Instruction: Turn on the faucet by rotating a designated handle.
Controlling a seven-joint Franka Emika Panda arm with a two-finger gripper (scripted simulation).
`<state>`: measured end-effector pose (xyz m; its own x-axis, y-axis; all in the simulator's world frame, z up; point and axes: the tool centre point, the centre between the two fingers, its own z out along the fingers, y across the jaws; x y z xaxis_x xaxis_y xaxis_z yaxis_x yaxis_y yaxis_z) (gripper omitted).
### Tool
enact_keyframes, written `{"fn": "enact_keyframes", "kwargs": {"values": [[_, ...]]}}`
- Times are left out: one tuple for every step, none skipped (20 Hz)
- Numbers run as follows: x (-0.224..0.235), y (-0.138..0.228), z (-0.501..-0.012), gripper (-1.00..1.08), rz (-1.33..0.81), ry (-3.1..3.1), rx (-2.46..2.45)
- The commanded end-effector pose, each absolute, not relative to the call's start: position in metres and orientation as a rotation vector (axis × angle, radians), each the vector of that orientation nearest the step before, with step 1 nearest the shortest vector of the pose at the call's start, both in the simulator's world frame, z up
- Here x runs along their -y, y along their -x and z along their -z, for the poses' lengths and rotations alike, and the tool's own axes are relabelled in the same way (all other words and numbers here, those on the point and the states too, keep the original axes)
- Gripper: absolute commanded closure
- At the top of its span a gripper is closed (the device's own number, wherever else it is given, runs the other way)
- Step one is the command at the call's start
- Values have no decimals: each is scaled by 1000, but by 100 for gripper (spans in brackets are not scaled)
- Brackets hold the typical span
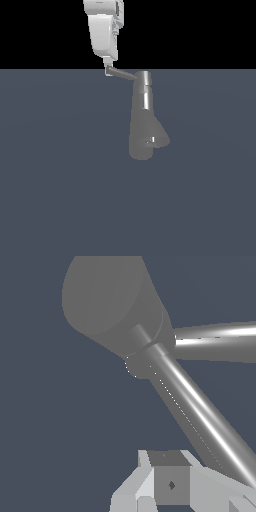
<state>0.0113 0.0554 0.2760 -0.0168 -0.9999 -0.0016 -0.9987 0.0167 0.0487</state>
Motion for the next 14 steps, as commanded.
{"fn": "enact_keyframes", "kwargs": {"values": [[-54,-12,-276,108,54,-2177,2219],[-51,-9,-277,108,55,-2177,2219],[-49,-6,-278,108,55,-2177,2218],[-46,-3,-280,108,55,-2177,2218],[-44,0,-281,108,57,-2177,2216],[-41,3,-282,108,57,-2178,2215],[-39,6,-283,108,58,-2178,2215],[-36,9,-284,108,59,-2178,2214],[-34,12,-285,108,60,-2178,2213],[-31,16,-287,108,60,-2179,2212],[-29,19,-288,108,61,-2179,2211],[-26,22,-289,108,62,-2179,2210],[-23,25,-290,108,62,-2179,2210],[-21,28,-291,108,63,-2180,2209]]}}
